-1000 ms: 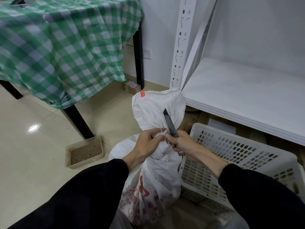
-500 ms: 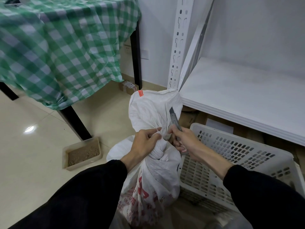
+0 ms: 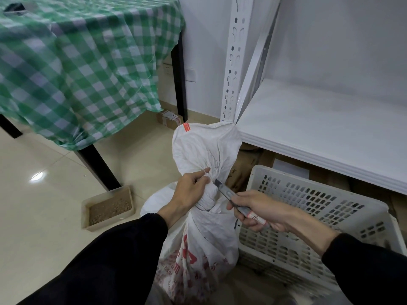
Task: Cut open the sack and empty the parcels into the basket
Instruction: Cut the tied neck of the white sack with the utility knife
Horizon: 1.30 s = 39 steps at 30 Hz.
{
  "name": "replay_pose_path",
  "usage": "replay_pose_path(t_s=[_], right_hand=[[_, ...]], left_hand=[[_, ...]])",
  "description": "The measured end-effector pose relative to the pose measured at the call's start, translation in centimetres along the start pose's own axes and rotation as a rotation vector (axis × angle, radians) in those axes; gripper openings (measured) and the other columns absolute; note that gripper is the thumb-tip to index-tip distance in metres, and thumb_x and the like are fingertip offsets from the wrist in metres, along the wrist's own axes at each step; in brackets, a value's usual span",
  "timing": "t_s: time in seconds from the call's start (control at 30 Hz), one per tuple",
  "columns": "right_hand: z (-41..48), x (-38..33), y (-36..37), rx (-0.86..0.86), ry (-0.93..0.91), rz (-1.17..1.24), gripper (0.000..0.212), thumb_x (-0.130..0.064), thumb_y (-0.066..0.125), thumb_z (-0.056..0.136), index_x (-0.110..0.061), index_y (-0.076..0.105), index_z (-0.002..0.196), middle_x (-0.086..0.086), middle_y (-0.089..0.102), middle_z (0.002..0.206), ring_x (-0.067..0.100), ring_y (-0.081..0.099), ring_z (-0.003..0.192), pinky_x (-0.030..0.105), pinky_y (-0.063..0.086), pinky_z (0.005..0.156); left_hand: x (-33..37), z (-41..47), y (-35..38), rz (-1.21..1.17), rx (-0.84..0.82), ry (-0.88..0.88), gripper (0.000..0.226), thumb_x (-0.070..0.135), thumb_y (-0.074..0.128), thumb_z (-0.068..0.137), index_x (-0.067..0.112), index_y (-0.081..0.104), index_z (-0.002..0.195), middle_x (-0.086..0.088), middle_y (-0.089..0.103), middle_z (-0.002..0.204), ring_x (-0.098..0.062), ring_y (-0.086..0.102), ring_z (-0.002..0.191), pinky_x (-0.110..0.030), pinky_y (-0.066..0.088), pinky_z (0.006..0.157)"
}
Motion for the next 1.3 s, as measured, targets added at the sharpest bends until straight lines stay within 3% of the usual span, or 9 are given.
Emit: replay_pose_path(t_s=[0.23, 0.43, 0.63, 0.83, 0.93, 1.03, 1.1, 1.17, 1.3], right_hand=[[-0.6, -0.6, 1.1, -0.079, 0.02, 0.0, 0.027, -0.028, 0.042, 0.104, -0.004, 0.054, 0.106, 0.005, 0.046, 0.061, 0.006, 0.036, 0.035, 0.014, 0.027, 0.03], [-0.3, -1.2, 1.1, -0.065, 0.019, 0.034, 0.025, -0.025, 0.041, 0.105, -0.003, 0.053, 0.104, 0.006, 0.046, 0.06, 0.006, 0.036, 0.034, 0.015, 0.027, 0.029], [-0.2, -1.2, 1.1, -0.061, 0.029, 0.045, 0.024, -0.025, 0.041, 0.105, -0.004, 0.053, 0.102, 0.005, 0.046, 0.06, 0.006, 0.036, 0.034, 0.015, 0.027, 0.029], [0.0, -1.2, 1.2, -0.031, 0.027, 0.054, 0.022, -0.023, 0.041, 0.104, -0.005, 0.051, 0.098, 0.005, 0.045, 0.06, 0.006, 0.035, 0.034, 0.015, 0.026, 0.029], [0.1, -1.2, 1.2, -0.001, 0.015, 0.064, 0.022, -0.021, 0.04, 0.104, -0.006, 0.05, 0.093, 0.005, 0.045, 0.059, 0.007, 0.034, 0.035, 0.014, 0.024, 0.03], [0.2, -1.0, 1.3, 0.043, 0.001, 0.085, 0.022, -0.021, 0.039, 0.104, -0.006, 0.05, 0.091, 0.005, 0.044, 0.059, 0.007, 0.033, 0.035, 0.014, 0.022, 0.03], [0.3, -0.9, 1.3, 0.074, -0.003, 0.09, 0.022, -0.021, 0.04, 0.104, -0.006, 0.051, 0.091, 0.005, 0.044, 0.06, 0.008, 0.033, 0.037, 0.014, 0.022, 0.032], [0.3, -0.9, 1.5, 0.113, -0.01, 0.088, 0.021, -0.021, 0.04, 0.103, -0.007, 0.051, 0.092, 0.004, 0.045, 0.059, 0.009, 0.033, 0.038, 0.015, 0.023, 0.032], [0.2, -0.9, 2.3, 0.226, -0.056, 0.047, 0.021, -0.021, 0.039, 0.103, -0.007, 0.051, 0.092, 0.004, 0.044, 0.058, 0.009, 0.033, 0.038, 0.017, 0.022, 0.034]], left_hand=[[0.3, -0.2, 0.6, -0.007, -0.08, -0.026, 0.02, 0.011, 0.051, 0.095, 0.014, 0.069, 0.087, 0.02, 0.056, 0.13, 0.016, 0.053, 0.104, -0.003, 0.034, 0.083], [0.6, -0.3, 0.4, -0.023, -0.072, -0.008, 0.027, 0.009, 0.049, 0.097, -0.001, 0.072, 0.109, 0.01, 0.057, 0.136, 0.003, 0.048, 0.12, -0.011, 0.033, 0.092], [0.7, -0.5, 0.7, -0.058, -0.118, -0.029, 0.02, 0.009, 0.048, 0.097, 0.015, 0.064, 0.088, 0.013, 0.055, 0.136, 0.005, 0.048, 0.119, -0.009, 0.034, 0.09], [0.3, -0.2, 0.7, -0.029, -0.106, -0.035, 0.016, 0.009, 0.047, 0.097, 0.014, 0.057, 0.087, 0.013, 0.055, 0.136, 0.014, 0.05, 0.107, -0.004, 0.034, 0.083], [0.3, -0.1, 0.7, -0.044, -0.085, -0.034, 0.027, 0.008, 0.046, 0.098, 0.009, 0.072, 0.106, 0.009, 0.056, 0.138, 0.005, 0.05, 0.117, -0.009, 0.033, 0.092], [0.4, -0.2, 0.7, -0.035, -0.062, -0.027, 0.031, 0.008, 0.045, 0.099, 0.002, 0.069, 0.118, 0.008, 0.054, 0.141, 0.002, 0.046, 0.124, -0.013, 0.031, 0.098], [0.4, -0.3, 0.9, -0.023, -0.063, -0.032, 0.027, 0.009, 0.045, 0.099, 0.006, 0.072, 0.103, 0.008, 0.053, 0.142, 0.005, 0.047, 0.12, -0.006, 0.033, 0.09], [0.3, -0.2, 1.0, 0.001, -0.058, -0.04, 0.02, 0.009, 0.045, 0.099, 0.011, 0.06, 0.086, 0.006, 0.052, 0.144, 0.01, 0.049, 0.113, 0.002, 0.033, 0.08], [0.1, -0.2, 0.9, 0.05, -0.021, -0.037, 0.023, 0.011, 0.044, 0.101, 0.014, 0.057, 0.082, 0.008, 0.051, 0.145, 0.014, 0.049, 0.103, 0.008, 0.031, 0.072]])
Point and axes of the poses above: each hand's wrist, its own z-axis towards the middle knuckle, its own y-axis out of the palm, x = y × z, the point moved 7 cm from there along z, towards the middle knuckle
